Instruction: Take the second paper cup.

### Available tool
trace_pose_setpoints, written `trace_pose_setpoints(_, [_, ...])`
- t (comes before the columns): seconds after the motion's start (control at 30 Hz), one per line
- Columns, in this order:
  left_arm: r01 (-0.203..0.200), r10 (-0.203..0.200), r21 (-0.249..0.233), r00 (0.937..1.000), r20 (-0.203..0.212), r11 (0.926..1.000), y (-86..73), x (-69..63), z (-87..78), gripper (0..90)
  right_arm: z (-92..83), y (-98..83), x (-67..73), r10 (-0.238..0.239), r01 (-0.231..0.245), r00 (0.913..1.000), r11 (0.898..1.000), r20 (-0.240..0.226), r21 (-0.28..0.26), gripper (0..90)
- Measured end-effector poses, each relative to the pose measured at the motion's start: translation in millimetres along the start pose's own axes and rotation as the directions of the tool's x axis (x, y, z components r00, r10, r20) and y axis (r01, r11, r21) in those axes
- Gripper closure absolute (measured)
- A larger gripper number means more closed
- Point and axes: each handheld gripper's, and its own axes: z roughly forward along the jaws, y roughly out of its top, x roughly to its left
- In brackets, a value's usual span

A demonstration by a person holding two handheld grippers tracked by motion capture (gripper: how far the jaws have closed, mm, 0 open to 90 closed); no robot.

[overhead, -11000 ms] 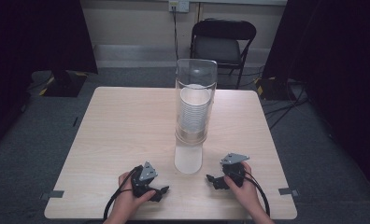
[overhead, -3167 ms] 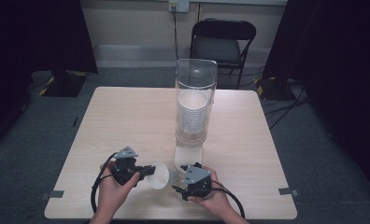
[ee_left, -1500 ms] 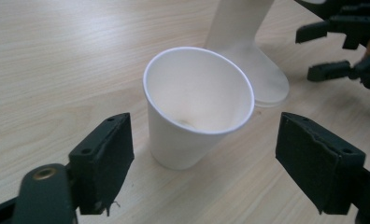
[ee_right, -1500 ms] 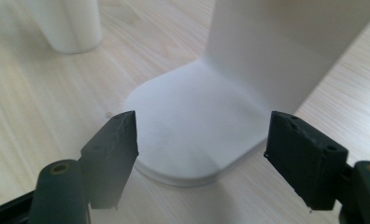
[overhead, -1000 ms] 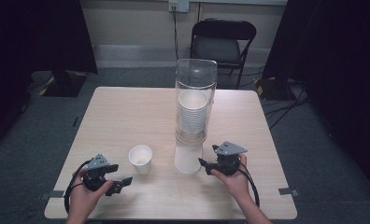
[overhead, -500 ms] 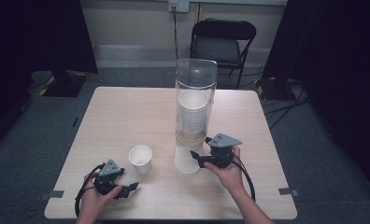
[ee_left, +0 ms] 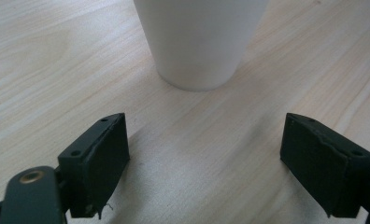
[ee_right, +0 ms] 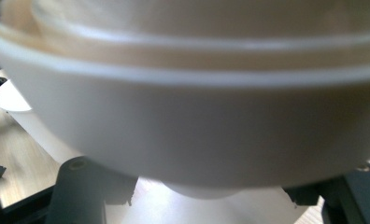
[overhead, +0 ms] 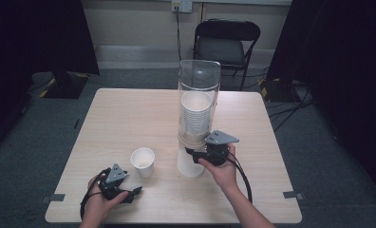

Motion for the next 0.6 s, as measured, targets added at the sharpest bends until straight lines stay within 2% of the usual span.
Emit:
trace_pose_setpoints(0.1, [0.0, 0.0, 0.0, 1.0, 0.0, 1.0, 0.0, 0.0, 0.0, 15.0, 1.4, -0.8, -1.1, 0.012, -0.012, 0.9999, 1.0, -0.006, -0.007, 34.2])
trace_pose_setpoints(0.33, [-0.001, 0.001, 0.0, 1.0, 0.0, 1.0, 0.0, 0.0, 0.0, 15.0, 2.4, -2.3, -1.6, -0.016, 0.016, 0.9998, 1.0, -0.011, 0.0, 36.2])
trace_pose_setpoints(0.4, [-0.007, 0.007, 0.0, 1.0, -0.002, 1.0, 0.0, 0.3, -0.1, 14.9, 2.0, -3.8, 0.1, -0.038, 0.038, 0.9993, 0.999, 0.0, -0.001, 36.5])
trace_pose_setpoints(0.53, [-0.012, 0.012, 0.001, 0.9999, -0.003, 0.9999, 0.1, 0.6, -0.2, 15.0, 2.3, -5.3, 0.4, -0.042, 0.042, 0.9991, 0.999, -0.002, -0.001, 36.8])
trace_pose_setpoints(0.57, [-0.013, 0.013, 0.0, 0.9999, -0.004, 0.9999, 0.2, 0.6, -0.2, 14.9, 2.8, -5.9, 0.4, -0.064, 0.065, 0.9979, 0.998, 0.009, -0.011, 37.0])
trace_pose_setpoints(0.6, [-0.013, 0.013, 0.0, 0.9999, -0.004, 0.9999, 0.2, 0.6, -0.2, 15.0, 2.3, -6.6, 1.0, -0.05, 0.05, 0.9987, 0.999, 0.006, -0.005, 37.0])
